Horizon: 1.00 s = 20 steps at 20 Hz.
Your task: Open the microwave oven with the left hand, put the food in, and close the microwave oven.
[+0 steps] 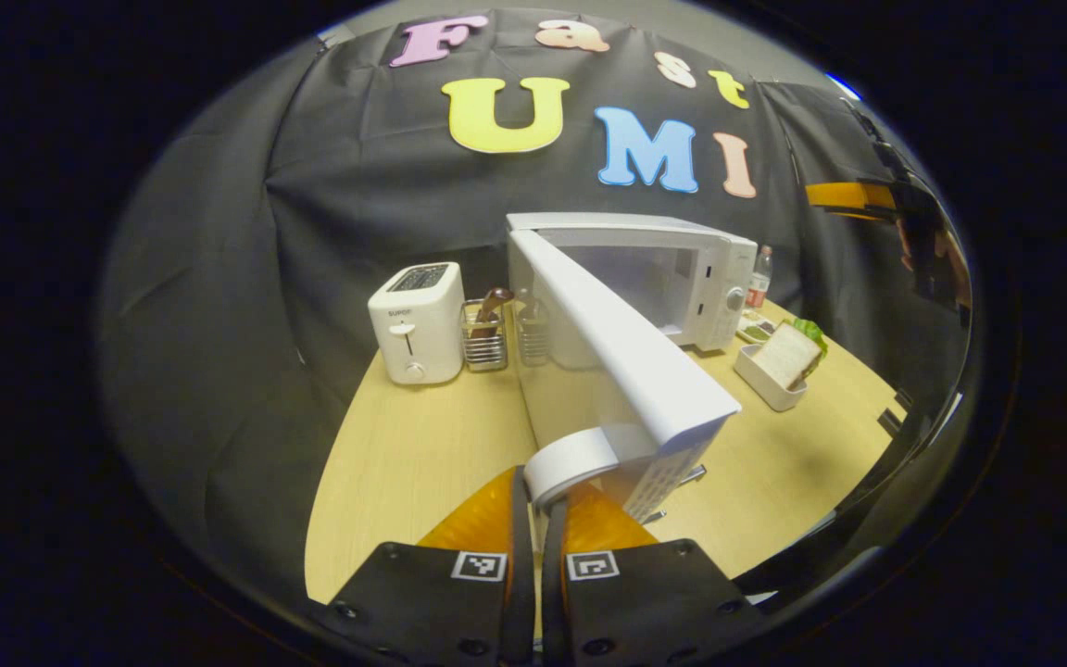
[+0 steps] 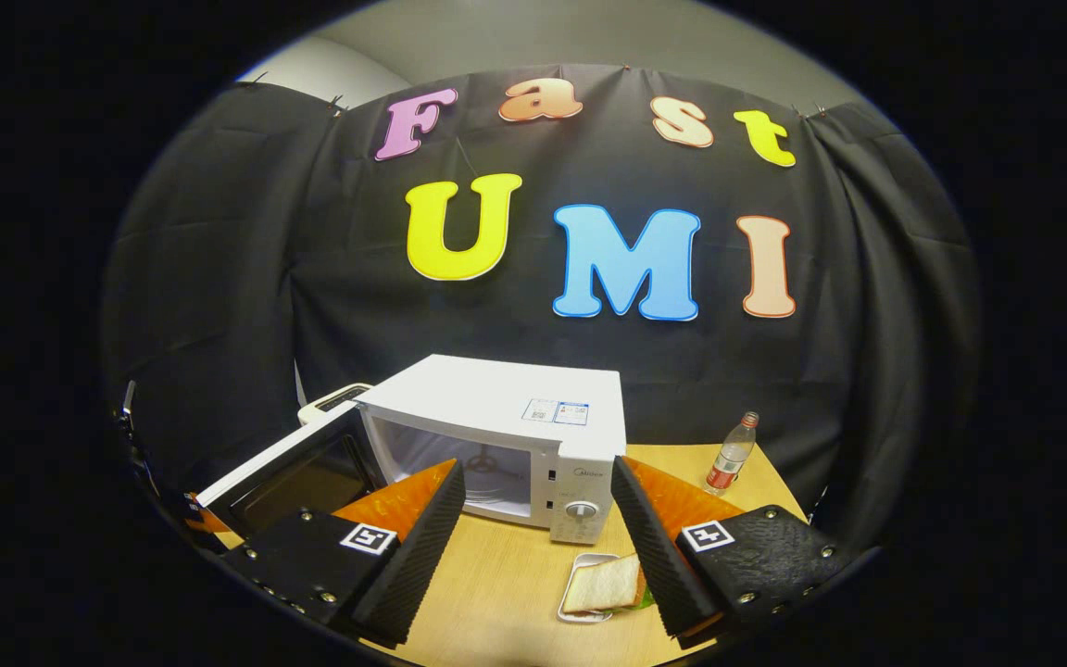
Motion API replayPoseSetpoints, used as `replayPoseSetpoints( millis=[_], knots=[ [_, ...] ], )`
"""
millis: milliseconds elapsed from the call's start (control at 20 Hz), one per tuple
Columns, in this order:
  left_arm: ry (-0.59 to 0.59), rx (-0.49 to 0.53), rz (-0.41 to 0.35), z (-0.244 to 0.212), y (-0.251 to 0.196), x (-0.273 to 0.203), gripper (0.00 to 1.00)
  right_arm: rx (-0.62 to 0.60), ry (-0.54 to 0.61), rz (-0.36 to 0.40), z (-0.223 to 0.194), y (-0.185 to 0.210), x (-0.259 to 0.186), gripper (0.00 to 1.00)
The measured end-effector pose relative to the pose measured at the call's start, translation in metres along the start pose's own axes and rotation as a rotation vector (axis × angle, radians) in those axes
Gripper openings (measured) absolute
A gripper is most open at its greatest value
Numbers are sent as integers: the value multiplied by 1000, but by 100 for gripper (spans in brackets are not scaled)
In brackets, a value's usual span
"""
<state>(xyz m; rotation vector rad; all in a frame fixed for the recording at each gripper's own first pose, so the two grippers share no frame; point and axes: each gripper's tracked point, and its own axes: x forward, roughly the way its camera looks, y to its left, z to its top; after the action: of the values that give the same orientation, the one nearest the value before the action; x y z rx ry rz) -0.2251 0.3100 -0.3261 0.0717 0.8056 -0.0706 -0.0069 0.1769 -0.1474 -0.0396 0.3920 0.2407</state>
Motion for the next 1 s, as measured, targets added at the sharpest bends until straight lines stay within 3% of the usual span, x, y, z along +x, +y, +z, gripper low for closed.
replayPoseSetpoints(
  millis=[150,250,300,350,450,550,800,950,1000],
  knots=[
    [-12,-12,11,0,-7,-5,15,6,15,-8,-8,-21,3,96],
    [-10,-27,47,-4,-3,-10,22,22,35,-15,-16,-38,5,96],
    [-8,-36,64,-5,-2,-15,32,32,49,-19,-22,-47,7,96],
    [-8,-42,83,-5,-2,-21,27,40,64,-24,-29,-57,8,96],
    [-19,-64,127,0,-3,-33,32,53,106,-31,-46,-77,13,96],
    [-53,-82,183,16,-9,-51,27,80,163,-20,-69,-94,19,96],
    [-273,-117,306,116,-39,-100,23,280,404,24,-139,-121,33,96],
    [-418,-81,311,192,-79,-114,19,358,515,59,-172,-128,40,96],
    [-457,-73,304,215,-96,-114,36,371,539,69,-180,-130,45,98]
  ],
)
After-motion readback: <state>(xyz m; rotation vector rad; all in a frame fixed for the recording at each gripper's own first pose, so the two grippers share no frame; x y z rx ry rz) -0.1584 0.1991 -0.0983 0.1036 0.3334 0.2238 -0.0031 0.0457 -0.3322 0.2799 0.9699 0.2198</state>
